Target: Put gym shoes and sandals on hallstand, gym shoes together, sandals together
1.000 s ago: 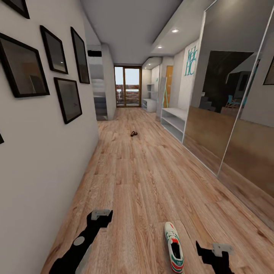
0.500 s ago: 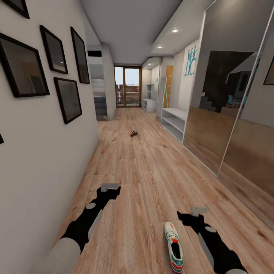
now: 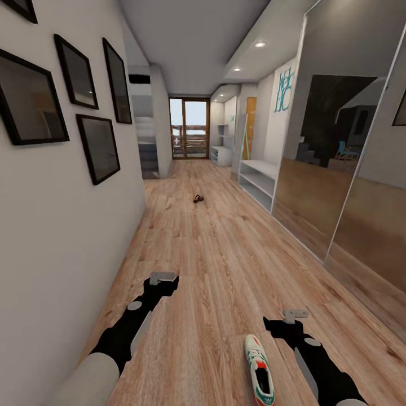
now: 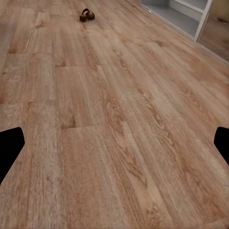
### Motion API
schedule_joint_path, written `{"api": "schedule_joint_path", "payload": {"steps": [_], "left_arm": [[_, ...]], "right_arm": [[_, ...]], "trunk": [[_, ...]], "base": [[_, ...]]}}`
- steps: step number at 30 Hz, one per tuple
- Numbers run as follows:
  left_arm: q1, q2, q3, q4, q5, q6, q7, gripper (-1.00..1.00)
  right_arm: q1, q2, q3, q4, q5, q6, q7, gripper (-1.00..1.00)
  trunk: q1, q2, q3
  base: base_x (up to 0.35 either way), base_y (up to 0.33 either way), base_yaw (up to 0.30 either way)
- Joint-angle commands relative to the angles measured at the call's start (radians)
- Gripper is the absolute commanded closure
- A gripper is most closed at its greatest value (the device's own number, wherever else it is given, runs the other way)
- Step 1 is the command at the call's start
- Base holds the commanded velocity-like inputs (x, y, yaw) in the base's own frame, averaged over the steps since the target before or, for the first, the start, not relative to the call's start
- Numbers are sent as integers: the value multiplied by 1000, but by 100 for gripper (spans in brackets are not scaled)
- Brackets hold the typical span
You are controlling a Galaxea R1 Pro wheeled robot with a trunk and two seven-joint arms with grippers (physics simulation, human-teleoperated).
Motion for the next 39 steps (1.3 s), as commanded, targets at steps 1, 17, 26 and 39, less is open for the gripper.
{"api": "schedule_joint_path", "payload": {"steps": [1, 17, 26, 39], "left_arm": [[0, 0, -1, 0, 5, 0, -2, -100], [-2, -2, 2, 4, 5, 0, -3, -100], [-2, -2, 2, 6, 4, 0, -3, -100], [-2, 0, -1, 9, 3, -1, -4, -100]], "right_arm": [[0, 0, -4, -2, 0, 6, 7, -100], [0, -8, -3, -3, 2, 4, 5, -100], [0, -10, -2, -2, 2, 4, 5, -100], [0, -10, -4, -2, 2, 4, 5, -100]], "trunk": [[0, 0, -1], [0, 0, -1], [0, 0, -1], [0, 0, -1]], "base": [[3, 0, 0], [1, 0, 0], [63, 27, 0], [92, 103, 0]]}}
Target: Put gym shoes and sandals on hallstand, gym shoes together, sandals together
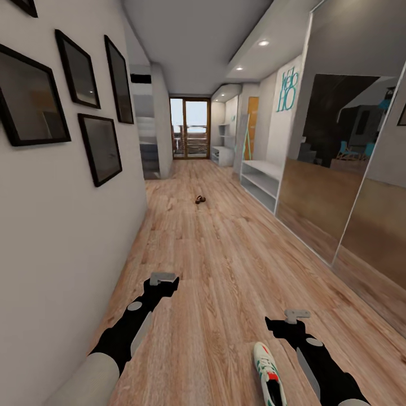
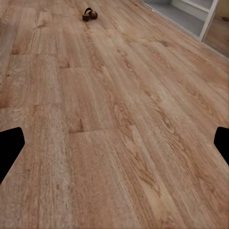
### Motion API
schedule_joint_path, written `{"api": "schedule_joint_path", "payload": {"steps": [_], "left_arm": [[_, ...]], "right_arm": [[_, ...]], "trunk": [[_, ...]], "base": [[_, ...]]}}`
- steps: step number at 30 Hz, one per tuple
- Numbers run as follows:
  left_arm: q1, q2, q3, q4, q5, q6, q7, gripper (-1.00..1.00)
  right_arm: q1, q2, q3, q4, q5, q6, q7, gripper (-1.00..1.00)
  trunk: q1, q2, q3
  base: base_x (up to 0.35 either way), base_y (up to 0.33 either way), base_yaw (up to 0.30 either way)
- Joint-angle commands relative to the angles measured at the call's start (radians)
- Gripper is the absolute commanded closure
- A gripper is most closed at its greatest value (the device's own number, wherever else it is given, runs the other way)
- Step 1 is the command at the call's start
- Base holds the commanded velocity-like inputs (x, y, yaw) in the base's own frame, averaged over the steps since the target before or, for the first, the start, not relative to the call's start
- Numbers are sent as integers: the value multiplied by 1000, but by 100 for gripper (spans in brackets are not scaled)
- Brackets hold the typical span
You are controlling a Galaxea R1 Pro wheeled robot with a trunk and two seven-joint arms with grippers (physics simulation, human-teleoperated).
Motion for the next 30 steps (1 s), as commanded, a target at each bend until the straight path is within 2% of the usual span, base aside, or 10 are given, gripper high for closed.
{"api": "schedule_joint_path", "payload": {"steps": [1, 25, 30], "left_arm": [[-1, 0, 0, 0, 4, -1, -3, -100], [-1, 0, 3, -1, 6, -1, -2, -100], [-1, -1, -24, -9, 5, 1, -3, -100]], "right_arm": [[0, 0, -4, -2, 0, 6, 7, -100], [0, 2, -4, -4, -2, 7, 4, -100], [0, 6, -2, -2, -2, 9, 2, -100]], "trunk": [[0, 0, -1], [0, 0, -1], [0, 0, -1]], "base": [[26, 30, 0], [4, 5, 0], [0, 0, 0]]}}
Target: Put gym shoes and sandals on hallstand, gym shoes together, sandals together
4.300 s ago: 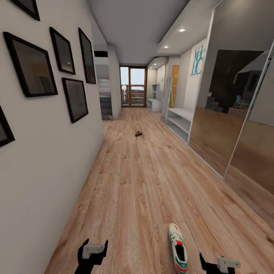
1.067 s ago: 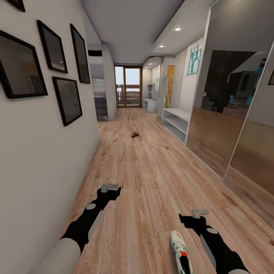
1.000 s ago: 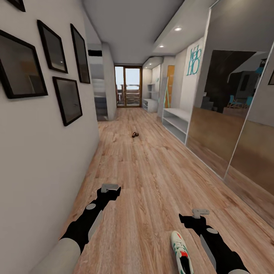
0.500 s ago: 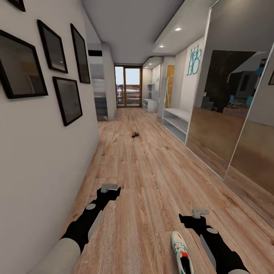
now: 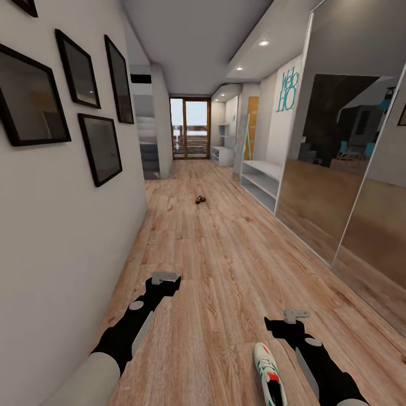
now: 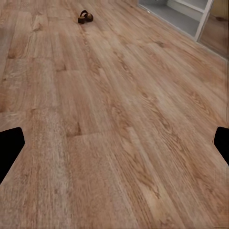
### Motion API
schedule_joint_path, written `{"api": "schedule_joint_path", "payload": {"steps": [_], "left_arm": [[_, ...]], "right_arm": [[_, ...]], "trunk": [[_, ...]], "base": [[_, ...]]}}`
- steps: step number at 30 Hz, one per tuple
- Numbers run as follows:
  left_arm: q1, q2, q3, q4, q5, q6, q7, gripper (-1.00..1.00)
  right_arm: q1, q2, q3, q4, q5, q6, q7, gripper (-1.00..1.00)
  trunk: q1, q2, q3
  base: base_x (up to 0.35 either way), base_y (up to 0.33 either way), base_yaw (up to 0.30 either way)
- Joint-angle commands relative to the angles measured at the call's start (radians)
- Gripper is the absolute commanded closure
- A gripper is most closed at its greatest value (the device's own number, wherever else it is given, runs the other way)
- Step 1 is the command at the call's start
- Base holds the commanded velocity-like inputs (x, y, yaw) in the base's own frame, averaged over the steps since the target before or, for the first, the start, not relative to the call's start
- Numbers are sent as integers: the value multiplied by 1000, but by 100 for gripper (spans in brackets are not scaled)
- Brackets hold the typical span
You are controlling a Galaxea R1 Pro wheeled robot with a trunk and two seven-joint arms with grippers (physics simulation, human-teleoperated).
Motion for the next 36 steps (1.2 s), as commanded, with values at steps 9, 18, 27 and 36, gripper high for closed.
{"api": "schedule_joint_path", "payload": {"steps": [9, 18, 27, 36], "left_arm": [[-5, 1, -25, -4, 5, 5, -3, -100], [-12, 1, -28, -6, 5, 55, -6, -100], [-15, 1, -28, -6, 5, 87, -10, -100], [-14, 3, -28, -4, 5, 92, -11, -100]], "right_arm": [[0, 7, -3, 3, 1, 6, 5, -100], [0, 10, -3, 4, 0, 6, 5, -100], [0, 10, -4, 5, 0, 6, 4, -100], [0, 8, -5, 4, 0, 6, 4, -100]], "trunk": [[7, -14, -9], [42, -77, -49], [53, -93, -96], [57, -95, -145]], "base": [[0, 0, 0], [0, 0, 0], [0, 0, 0], [0, 0, 0]]}}
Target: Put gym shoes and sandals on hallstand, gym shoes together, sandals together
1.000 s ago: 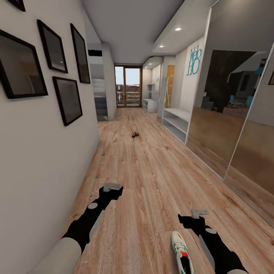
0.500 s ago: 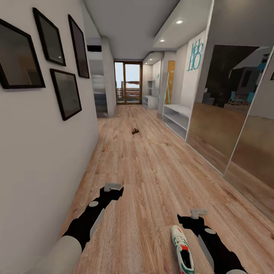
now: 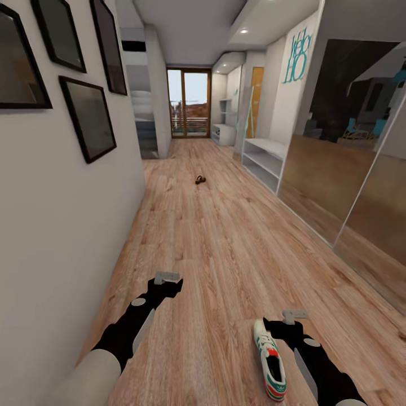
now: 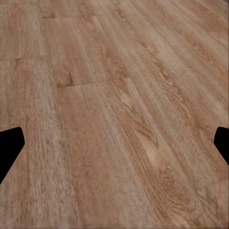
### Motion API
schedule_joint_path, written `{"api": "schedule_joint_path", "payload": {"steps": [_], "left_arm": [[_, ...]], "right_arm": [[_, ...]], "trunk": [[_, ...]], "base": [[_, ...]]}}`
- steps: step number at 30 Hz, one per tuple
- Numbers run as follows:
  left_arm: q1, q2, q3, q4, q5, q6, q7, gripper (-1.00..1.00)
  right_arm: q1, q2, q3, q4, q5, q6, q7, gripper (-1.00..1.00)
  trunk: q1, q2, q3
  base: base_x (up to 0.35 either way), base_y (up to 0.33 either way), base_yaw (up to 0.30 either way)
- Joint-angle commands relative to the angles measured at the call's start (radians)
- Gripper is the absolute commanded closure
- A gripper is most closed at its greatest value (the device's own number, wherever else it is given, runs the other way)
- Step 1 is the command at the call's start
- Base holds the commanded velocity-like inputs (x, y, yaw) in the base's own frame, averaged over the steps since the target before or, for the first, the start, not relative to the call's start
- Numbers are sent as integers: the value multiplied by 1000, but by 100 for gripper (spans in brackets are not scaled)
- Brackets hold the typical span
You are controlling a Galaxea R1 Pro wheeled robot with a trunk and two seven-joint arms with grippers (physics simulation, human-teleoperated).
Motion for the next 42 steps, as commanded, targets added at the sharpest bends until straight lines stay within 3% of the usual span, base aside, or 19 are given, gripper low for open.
{"api": "schedule_joint_path", "payload": {"steps": [1, 42], "left_arm": [[0, 0, 0, -1, 5, 6, -2, -100], [-21, -5, 1, -23, 15, 47, -4, -100]], "right_arm": [[0, 0, -4, -2, 0, 6, 7, -100], [0, -8, -5, -2, 0, 1, 7, -100]], "trunk": [[0, -1, -7], [19, -10, -230]], "base": [[0, 0, 0], [0, 0, -20]]}}
